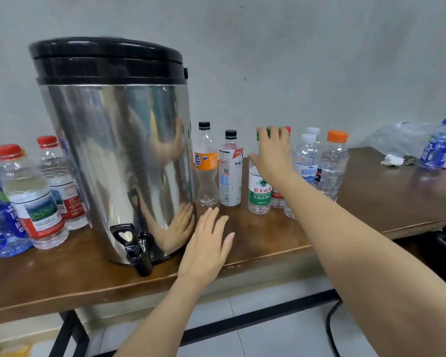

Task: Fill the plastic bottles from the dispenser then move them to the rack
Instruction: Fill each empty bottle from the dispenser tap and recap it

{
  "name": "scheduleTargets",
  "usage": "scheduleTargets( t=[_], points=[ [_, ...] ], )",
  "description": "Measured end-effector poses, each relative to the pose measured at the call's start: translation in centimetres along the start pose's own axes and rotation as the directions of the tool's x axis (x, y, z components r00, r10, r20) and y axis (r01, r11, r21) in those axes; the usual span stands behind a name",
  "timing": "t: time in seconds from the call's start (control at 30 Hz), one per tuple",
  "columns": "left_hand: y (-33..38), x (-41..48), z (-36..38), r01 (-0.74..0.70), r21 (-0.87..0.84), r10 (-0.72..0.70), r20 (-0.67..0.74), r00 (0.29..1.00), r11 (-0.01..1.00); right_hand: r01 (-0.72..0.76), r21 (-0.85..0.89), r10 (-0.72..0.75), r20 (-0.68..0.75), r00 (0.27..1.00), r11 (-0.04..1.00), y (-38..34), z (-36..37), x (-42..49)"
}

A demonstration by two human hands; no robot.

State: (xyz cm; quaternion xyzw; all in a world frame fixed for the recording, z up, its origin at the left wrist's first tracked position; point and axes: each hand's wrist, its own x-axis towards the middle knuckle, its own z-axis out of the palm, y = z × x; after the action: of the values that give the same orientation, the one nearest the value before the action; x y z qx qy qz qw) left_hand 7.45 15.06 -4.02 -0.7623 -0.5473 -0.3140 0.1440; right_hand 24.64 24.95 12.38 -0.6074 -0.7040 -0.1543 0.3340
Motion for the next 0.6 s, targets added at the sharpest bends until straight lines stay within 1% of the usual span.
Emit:
scheduleTargets(
  t=[0.07, 0.17, 0.23, 0.3, 0.37, 0.43, 0.5, 0.53, 0.6],
  points=[
    [-0.1, 0.0, 0.1, -0.006, 0.007, 0.006, -0.013, 1.000, 1.000, 0.020, 0.168, -0.005, -0.091, 0.996, 0.986, -0.2, 0.2, -0.8],
    [-0.1, 0.0, 0.3, -0.006, 0.005, 0.006, -0.022, 1.000, 1.000, 0.050, 0.393, 0.030, -0.196, 0.980, 0.918, -0.8, 0.3, -2.0],
    [-0.2, -0.1, 0.3, -0.004, -0.007, 0.003, -0.025, 1.000, 1.000, 0.058, 0.461, 0.053, -0.225, 0.973, 0.886, -1.1, 0.2, -2.7],
    [-0.2, -0.2, 0.3, 0.002, -0.034, -0.003, -0.021, 1.000, 0.999, 0.053, 0.498, 0.069, -0.223, 0.972, 0.866, -1.4, -0.1, -3.5],
    [-0.1, -0.2, 0.0, 0.014, -0.099, -0.015, -0.009, 1.000, 0.995, 0.061, 0.522, 0.068, -0.223, 0.972, 0.851, -1.8, -0.5, -4.4],
    [-0.1, -0.4, -0.6, 0.021, -0.209, -0.024, -0.009, 1.000, 0.978, 0.087, 0.556, 0.054, -0.232, 0.971, 0.826, -2.5, -1.5, -5.5],
    [0.2, -0.5, -1.6, 0.078, -0.382, -0.088, -0.007, 0.996, 0.921, 0.111, 0.603, 0.039, -0.230, 0.972, 0.790, -3.4, -2.9, -6.6],
    [0.6, -0.5, -2.2, 0.128, -0.488, -0.153, -0.010, 0.988, 0.863, 0.111, 0.631, 0.037, -0.217, 0.975, 0.768, -4.0, -3.9, -7.2],
    [1.7, -0.6, -3.6, 0.218, -0.689, -0.303, -0.002, 0.953, 0.691, 0.113, 0.697, 0.030, -0.190, 0.981, 0.708, -5.1, -5.9, -8.3]
  ],
)
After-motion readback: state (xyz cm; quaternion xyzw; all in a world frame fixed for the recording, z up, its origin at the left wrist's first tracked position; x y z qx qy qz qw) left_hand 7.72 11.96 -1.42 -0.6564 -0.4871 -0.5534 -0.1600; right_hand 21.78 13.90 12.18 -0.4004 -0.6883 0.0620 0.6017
